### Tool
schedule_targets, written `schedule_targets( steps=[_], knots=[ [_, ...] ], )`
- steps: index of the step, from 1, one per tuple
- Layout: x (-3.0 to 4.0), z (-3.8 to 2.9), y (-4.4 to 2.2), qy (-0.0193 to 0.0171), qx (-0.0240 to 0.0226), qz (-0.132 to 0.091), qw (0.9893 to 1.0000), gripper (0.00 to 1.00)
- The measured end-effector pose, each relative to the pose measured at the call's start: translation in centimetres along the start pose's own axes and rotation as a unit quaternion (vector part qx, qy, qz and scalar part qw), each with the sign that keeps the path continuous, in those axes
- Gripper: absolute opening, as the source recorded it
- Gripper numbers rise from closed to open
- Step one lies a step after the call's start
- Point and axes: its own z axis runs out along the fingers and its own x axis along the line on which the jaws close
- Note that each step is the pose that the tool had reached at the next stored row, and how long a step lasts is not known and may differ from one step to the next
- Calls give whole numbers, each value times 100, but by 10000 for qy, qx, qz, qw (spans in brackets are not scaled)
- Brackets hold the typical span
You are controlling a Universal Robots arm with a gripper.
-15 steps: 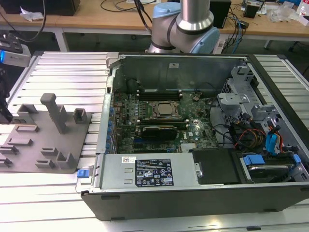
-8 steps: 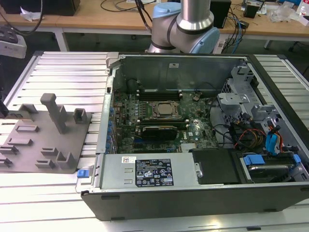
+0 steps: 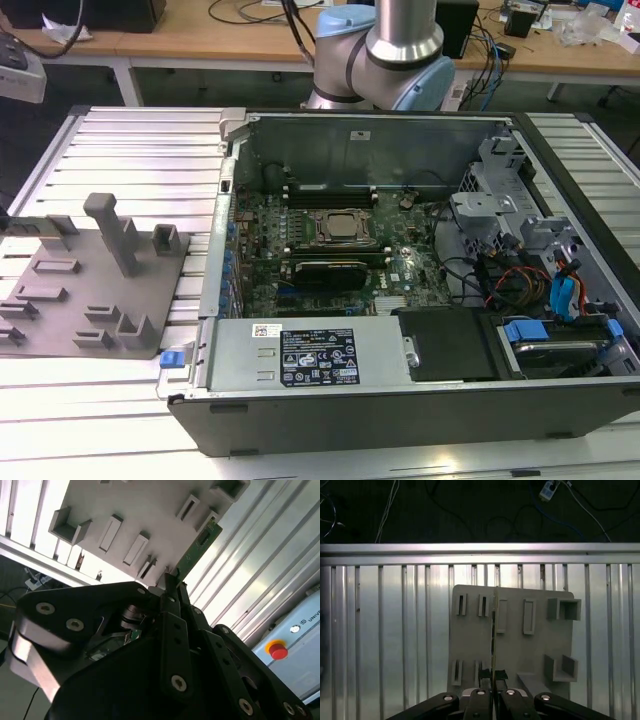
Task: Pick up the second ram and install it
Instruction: 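Pick up the second ram and move it above second insertion slot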
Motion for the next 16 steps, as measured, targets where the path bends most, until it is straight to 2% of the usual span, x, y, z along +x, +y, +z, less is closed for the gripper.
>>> schedule_targets(
  steps=[4, 6, 9, 12, 15, 16],
  knots=[
    [-18, -175, 6, 0, -1, -20, 10000, 14],
    [-19, -189, 6, 3, -2, -96, 10000, 14],
    [-30, -310, 10, 7, -5, -197, 9998, 14],
    [-49, -372, 13, 4, -4, -200, 9998, 14],
    [-190, -376, 15, -40, -17, -206, 9998, 14],
    [-213, -375, 15, -45, -19, -207, 9998, 14]
  ],
)
